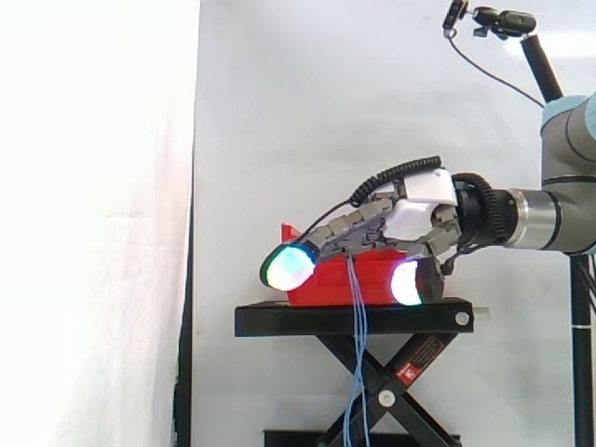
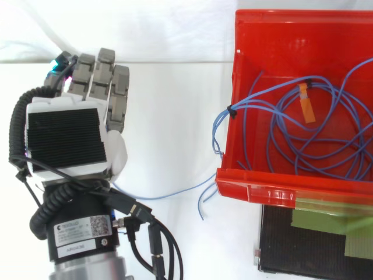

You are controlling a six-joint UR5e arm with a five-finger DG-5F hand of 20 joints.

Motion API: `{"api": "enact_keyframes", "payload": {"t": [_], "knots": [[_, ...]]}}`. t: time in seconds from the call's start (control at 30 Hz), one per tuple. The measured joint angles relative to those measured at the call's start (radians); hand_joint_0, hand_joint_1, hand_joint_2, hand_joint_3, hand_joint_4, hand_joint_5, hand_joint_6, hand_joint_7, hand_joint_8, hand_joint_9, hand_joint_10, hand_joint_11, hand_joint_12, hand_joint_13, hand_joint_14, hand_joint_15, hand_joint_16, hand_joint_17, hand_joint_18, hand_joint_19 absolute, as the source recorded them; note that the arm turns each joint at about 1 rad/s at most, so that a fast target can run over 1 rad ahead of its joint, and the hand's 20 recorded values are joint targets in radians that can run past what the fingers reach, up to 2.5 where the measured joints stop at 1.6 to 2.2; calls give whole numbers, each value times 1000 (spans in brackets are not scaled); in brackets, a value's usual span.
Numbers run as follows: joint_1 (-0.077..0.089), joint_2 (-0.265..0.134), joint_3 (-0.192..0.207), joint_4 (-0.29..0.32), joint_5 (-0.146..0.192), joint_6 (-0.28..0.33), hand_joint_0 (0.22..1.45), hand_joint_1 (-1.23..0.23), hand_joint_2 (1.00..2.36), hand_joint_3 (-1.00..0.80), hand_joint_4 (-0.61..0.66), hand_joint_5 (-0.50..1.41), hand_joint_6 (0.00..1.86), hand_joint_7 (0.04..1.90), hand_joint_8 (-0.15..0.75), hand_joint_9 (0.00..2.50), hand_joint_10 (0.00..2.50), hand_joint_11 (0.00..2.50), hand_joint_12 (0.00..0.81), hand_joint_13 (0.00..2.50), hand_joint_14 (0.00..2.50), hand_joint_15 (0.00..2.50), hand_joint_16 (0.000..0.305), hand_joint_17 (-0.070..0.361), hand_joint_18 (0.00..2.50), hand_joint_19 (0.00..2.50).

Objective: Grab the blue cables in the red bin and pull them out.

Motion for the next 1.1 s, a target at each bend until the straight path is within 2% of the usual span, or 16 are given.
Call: {"api": "enact_keyframes", "payload": {"t": [0.07,0.33,0.43,0.6,0.73,0.9,1.1], "knots": [[-5,-1,0,6,-3,-22,680,-905,1000,-1000,240,433,10,328,275,230,7,214,390,153,0,54,62,138,71,205],[-24,-1,0,32,-25,-172,670,-918,1000,-1000,245,435,9,331,277,237,7,222,391,171,1,63,62,139,94,206],[-34,-1,0,36,-22,-196,671,-916,1000,-1000,244,435,9,327,276,238,7,214,391,172,2,59,62,139,93,206],[-48,-1,0,53,8,-230,685,-902,1000,-1000,242,433,10,332,275,238,7,214,387,171,1,61,61,137,93,221],[-53,-1,0,45,47,-306,690,-904,1000,-1000,241,437,10,327,275,243,7,216,387,176,1,55,61,137,105,205],[-53,-1,0,-24,97,-443,694,-910,1000,-1000,251,445,10,356,275,242,7,210,387,178,0,56,61,137,104,205],[-53,-1,0,-115,119,-595,704,-957,1000,-1000,273,480,11,486,272,223,8,219,382,180,0,54,60,135,109,204]]}}
